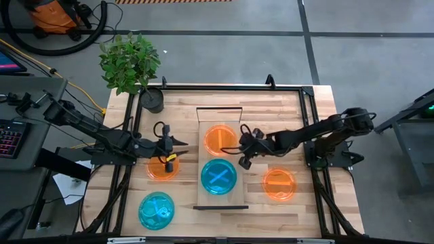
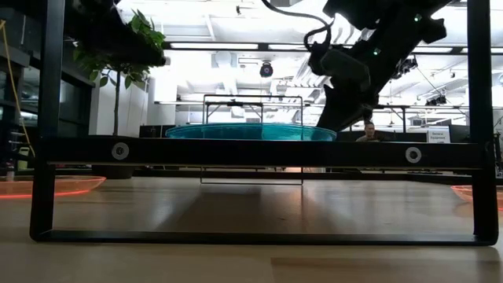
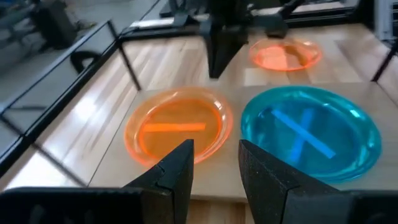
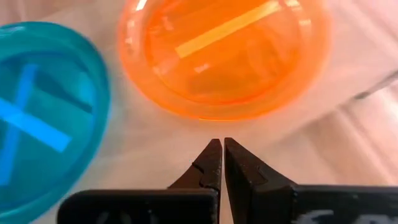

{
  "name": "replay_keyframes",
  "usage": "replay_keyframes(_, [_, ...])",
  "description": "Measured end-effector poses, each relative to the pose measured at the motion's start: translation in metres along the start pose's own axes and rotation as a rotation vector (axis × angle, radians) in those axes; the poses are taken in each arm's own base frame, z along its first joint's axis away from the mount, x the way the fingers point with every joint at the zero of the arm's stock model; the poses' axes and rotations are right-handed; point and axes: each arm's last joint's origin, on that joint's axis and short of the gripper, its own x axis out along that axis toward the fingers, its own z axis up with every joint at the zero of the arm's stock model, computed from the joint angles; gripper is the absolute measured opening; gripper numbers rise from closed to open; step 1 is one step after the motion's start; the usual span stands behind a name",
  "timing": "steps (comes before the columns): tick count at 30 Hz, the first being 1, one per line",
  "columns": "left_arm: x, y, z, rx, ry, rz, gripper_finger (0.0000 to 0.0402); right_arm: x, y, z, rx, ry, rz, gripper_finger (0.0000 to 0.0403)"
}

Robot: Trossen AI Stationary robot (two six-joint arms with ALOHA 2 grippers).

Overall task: Place and stack plates onto a shelf
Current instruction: Stack the left orange plate on top of the other orange plate on the shelf

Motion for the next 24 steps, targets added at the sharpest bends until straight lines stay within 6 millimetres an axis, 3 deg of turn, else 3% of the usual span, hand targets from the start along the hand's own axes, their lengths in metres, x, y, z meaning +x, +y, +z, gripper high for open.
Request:
replay_keyframes(6, [0.003, 0.011, -0.012, -0.072, 0.135, 0.102, 0.0117, -0.021, -0.008, 0.004, 0.026, -0.038, -0.072, 0.0])
replay_keyframes(11, [0.003, 0.035, -0.008, -0.16, 0.393, -0.027, 0.0117, -0.038, -0.011, 0.009, -0.006, -0.077, -0.054, 0.0])
replay_keyframes(17, [0.008, 0.052, -0.023, -0.052, 0.603, -0.132, 0.0117, -0.045, -0.01, 0.01, -0.04, -0.096, -0.048, 0.0])
replay_keyframes(24, [0.024, 0.053, -0.035, 0.064, 0.687, -0.279, 0.0117, -0.045, -0.011, 0.011, -0.052, -0.098, -0.048, 0.0])
